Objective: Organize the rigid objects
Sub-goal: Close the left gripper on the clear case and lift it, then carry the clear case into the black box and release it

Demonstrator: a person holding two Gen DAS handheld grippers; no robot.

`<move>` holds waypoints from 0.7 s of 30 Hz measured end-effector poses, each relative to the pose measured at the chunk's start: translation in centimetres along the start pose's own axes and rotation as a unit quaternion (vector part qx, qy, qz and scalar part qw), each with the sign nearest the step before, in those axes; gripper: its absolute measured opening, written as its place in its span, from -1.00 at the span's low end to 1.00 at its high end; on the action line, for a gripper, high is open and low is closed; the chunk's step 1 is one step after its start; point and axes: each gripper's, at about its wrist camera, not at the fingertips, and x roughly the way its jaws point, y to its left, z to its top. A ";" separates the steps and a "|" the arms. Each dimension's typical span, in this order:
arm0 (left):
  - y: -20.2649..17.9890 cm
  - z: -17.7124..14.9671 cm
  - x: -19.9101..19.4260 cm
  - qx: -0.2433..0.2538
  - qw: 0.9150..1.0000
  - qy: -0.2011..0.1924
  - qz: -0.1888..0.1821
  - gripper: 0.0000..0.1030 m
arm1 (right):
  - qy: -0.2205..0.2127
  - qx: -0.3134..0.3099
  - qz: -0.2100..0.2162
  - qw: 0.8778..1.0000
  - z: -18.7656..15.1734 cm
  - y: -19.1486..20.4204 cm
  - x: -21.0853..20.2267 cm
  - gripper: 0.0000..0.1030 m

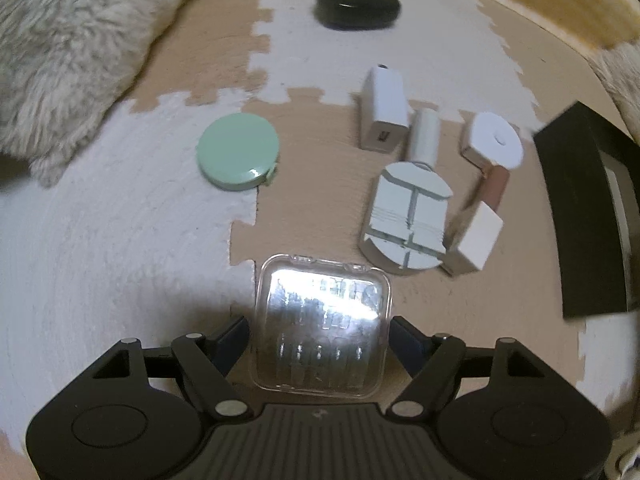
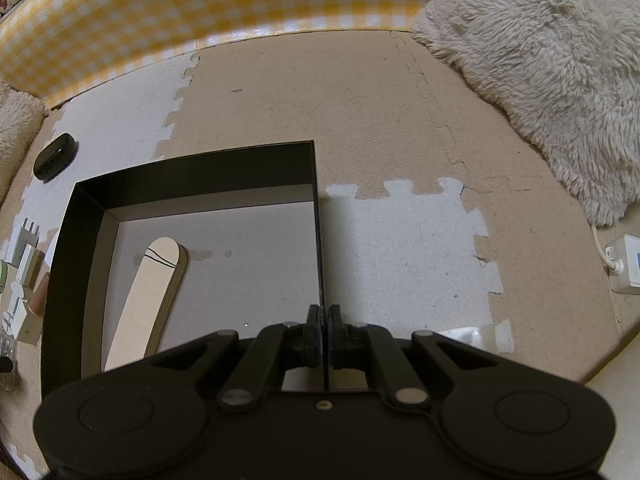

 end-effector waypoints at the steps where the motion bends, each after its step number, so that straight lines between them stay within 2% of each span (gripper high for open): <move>1: -0.1 0.0 0.0 0.000 1.000 -0.002 0.004 0.45 | 0.000 0.000 0.000 1.000 0.0 0.0 0.0 -0.94; 4: -0.5 -0.1 -0.1 0.008 1.000 -0.006 0.010 0.44 | -0.001 0.000 0.001 1.000 0.0 -0.1 -0.1 -0.94; 8: -0.2 -0.1 -0.4 -0.007 1.000 -0.015 0.010 0.44 | -0.001 0.001 0.001 1.000 0.0 -0.1 -0.1 -0.94; 11: 0.9 -0.3 -1.7 -0.057 0.998 -0.035 -0.010 0.44 | -0.004 0.000 0.001 1.000 0.1 -0.1 -0.1 -0.94; 16: 2.4 -0.4 -3.8 -0.118 0.990 -0.076 -0.017 0.44 | -0.014 -0.007 -0.005 1.000 0.2 0.2 -0.6 -0.94; 21: 1.7 -0.3 -6.3 -0.120 0.984 -0.124 -0.043 0.44 | -0.021 0.005 0.003 1.000 0.3 -0.2 -0.9 -0.94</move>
